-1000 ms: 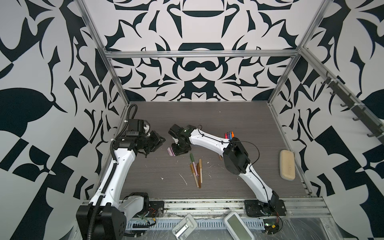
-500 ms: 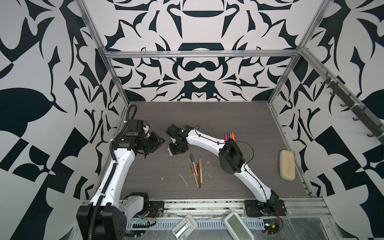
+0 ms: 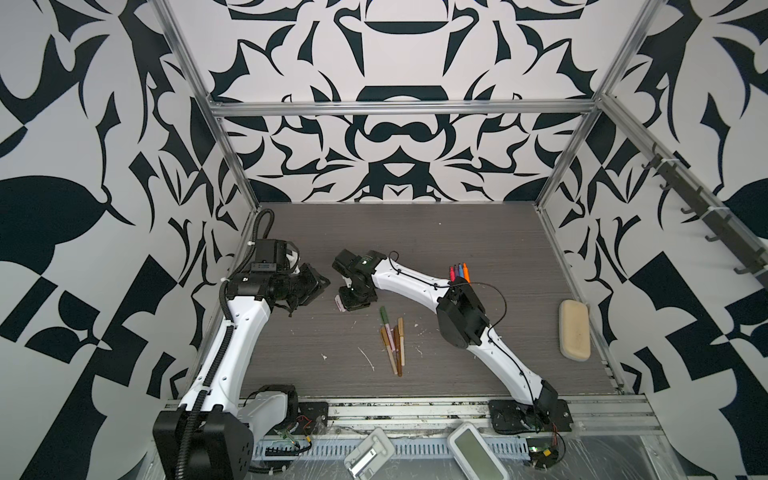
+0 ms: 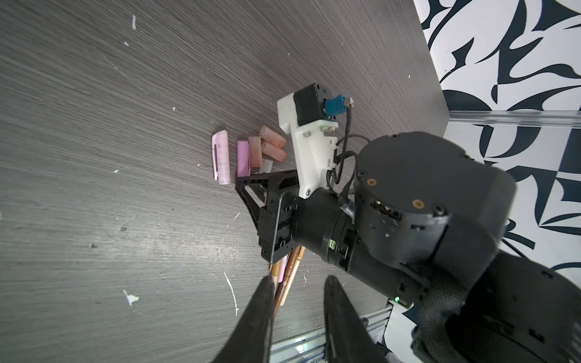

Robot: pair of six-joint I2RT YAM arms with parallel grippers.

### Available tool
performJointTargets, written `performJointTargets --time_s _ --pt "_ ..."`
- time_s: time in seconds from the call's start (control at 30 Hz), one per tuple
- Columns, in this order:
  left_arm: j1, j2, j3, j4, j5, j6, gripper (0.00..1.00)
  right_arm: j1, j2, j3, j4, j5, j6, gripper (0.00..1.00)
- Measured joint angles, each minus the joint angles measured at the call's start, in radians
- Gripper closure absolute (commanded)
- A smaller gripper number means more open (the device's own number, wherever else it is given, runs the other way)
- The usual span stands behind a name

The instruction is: Open the pen caps

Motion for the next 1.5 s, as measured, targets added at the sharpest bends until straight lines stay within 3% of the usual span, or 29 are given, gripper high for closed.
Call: performJointTargets --time_s 0.57,1.0,1.07,1.2,1.37,1.5 --pt "0.001 0.003 -0.002 -0.001 0.000 0.002 0.69 0.111 -0.251 -0.406 0.092 0.026 -0.042 0.84" --pt "0.001 -0.109 0.019 -0.031 -0.081 -0.017 0.68 0.175 -0.310 -0.505 0.113 0.014 -0.376 0.81" --pt "0.001 -0.122 0.023 -0.039 -0.087 -0.018 0.68 0.167 -0.327 -0.522 0.117 0.012 -0.397 0.80" --pt "0.001 -0.122 0.023 -0.075 -0.095 -0.029 0.53 0.130 -0.441 -0.623 0.140 0.002 -0.396 0.79" --pt "-0.013 -0.116 -0.054 -0.089 -0.021 -0.074 0.40 0.005 -0.640 -0.724 0.157 0.010 -0.322 0.79" --pt "-0.182 -0.060 -0.196 -0.061 0.018 -0.172 0.35 -0.121 -0.781 -0.811 0.177 0.020 -0.257 0.79"
